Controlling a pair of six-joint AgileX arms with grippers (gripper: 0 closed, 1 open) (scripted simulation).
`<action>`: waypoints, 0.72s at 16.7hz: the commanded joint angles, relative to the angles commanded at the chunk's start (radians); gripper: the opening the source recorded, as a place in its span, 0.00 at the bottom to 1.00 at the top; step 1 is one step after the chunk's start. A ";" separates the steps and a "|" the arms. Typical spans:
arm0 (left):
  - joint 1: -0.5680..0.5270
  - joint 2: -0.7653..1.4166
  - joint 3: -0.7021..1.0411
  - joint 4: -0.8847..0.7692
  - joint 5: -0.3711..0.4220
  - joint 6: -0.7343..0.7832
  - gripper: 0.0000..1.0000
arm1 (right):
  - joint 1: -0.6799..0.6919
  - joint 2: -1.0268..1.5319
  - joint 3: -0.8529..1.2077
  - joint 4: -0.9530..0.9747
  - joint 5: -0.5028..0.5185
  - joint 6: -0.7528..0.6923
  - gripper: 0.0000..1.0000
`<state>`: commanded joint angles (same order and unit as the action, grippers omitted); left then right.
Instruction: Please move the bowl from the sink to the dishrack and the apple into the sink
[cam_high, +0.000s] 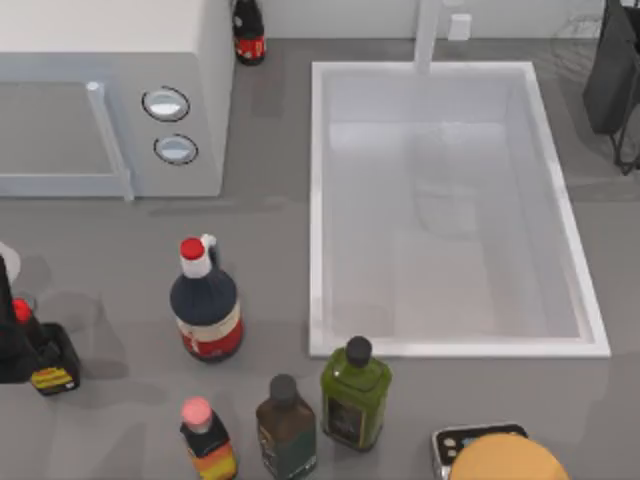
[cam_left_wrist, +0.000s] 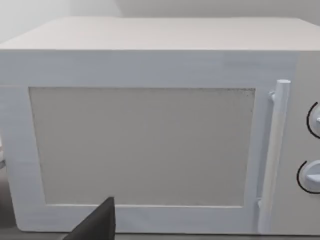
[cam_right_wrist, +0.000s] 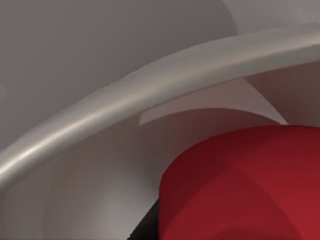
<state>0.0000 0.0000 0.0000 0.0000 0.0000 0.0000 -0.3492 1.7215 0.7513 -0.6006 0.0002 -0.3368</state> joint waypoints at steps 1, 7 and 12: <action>0.000 0.000 0.000 0.000 0.000 0.000 1.00 | 0.000 0.000 0.000 0.000 0.000 0.000 0.32; 0.000 0.000 0.000 0.000 0.000 0.000 1.00 | 0.000 0.000 0.000 0.000 0.000 0.000 0.00; 0.000 0.000 0.000 0.000 0.000 0.000 1.00 | 0.000 0.000 0.000 0.000 0.000 0.000 0.00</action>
<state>0.0000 0.0000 0.0000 0.0000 0.0000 0.0000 -0.3492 1.7215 0.7513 -0.6006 0.0002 -0.3368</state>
